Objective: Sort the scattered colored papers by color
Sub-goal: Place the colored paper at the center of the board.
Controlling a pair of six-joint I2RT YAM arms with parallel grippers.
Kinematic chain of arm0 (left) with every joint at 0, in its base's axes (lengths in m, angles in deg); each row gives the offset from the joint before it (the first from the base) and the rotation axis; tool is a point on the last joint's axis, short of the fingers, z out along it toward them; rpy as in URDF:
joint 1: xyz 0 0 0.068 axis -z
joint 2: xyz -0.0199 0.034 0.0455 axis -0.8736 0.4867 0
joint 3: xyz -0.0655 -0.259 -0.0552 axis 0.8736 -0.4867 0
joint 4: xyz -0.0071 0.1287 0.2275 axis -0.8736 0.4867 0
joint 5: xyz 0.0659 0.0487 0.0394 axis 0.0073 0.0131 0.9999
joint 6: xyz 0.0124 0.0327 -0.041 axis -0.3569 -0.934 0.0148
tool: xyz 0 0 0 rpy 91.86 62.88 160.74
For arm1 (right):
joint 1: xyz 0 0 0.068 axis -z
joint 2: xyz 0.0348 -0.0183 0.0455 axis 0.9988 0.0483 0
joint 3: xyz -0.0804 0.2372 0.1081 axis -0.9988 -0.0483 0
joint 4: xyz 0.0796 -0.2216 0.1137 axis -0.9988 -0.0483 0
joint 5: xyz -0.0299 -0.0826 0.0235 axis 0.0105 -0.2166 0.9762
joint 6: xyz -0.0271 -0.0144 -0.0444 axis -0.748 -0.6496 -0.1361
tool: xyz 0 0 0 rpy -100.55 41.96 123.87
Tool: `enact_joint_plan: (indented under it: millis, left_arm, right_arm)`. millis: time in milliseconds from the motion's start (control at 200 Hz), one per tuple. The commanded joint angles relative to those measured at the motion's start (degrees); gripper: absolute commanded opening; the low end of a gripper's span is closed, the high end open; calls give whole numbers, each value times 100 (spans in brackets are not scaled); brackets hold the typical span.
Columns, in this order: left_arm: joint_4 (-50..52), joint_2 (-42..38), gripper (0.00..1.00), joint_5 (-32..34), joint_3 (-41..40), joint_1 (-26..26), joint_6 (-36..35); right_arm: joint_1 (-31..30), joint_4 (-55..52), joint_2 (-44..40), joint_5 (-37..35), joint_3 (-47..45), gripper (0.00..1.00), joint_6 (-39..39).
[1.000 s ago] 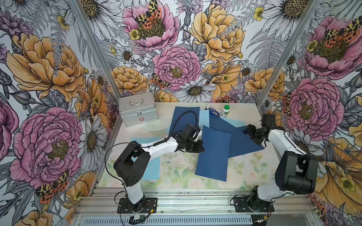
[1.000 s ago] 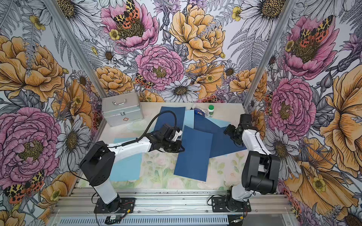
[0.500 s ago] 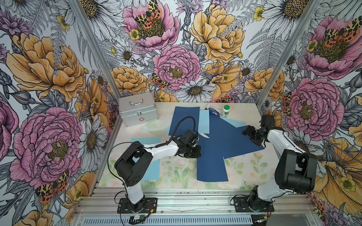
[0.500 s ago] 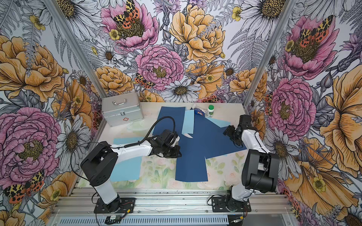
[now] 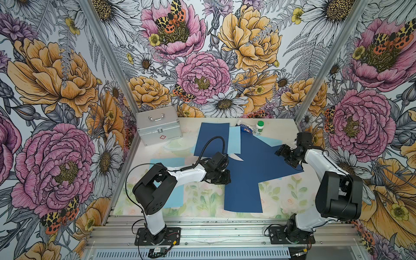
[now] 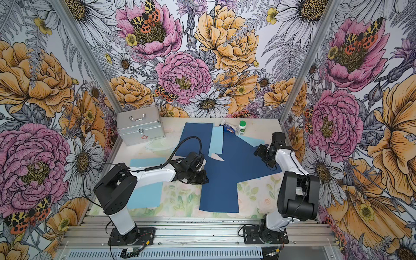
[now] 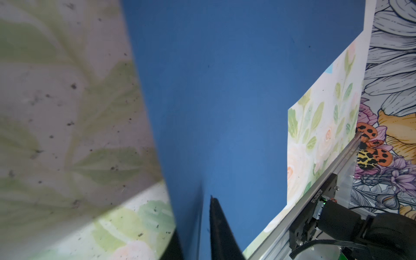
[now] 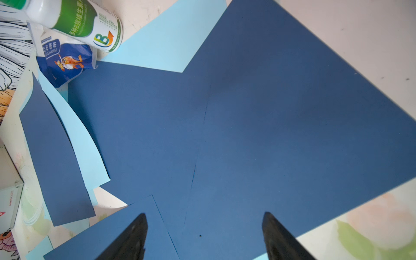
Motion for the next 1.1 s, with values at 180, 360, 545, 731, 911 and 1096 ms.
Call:
enact_joint_plan:
  millis: [180, 360, 545, 731, 911, 1096]
  left_arm:
    - [678, -643, 98, 898, -8, 95, 74]
    - [1062, -1223, 98, 1832, 223, -171, -109]
    - [1062, -731, 98, 2057, 828, -1016, -522]
    - [1054, 246, 98, 1859, 1847, -1990, -863]
    - [1022, 1366, 98, 1365, 2840, -2595, -1037]
    - [886, 2078, 98, 1033, 3474, -2791, -1203]
  right_arm:
    - [-284, 137, 139, -23, 153, 81, 93]
    - [-999, 439, 178, 0, 306, 85, 194]
    - [-2043, 836, 713, 12, 948, 99, 350]
    - [-2713, 947, 1708, 1, 2146, 99, 587]
    - [-2854, 929, 2941, 214, 3679, 97, 646]
    - [-2842, 921, 4141, 376, 5226, 95, 439]
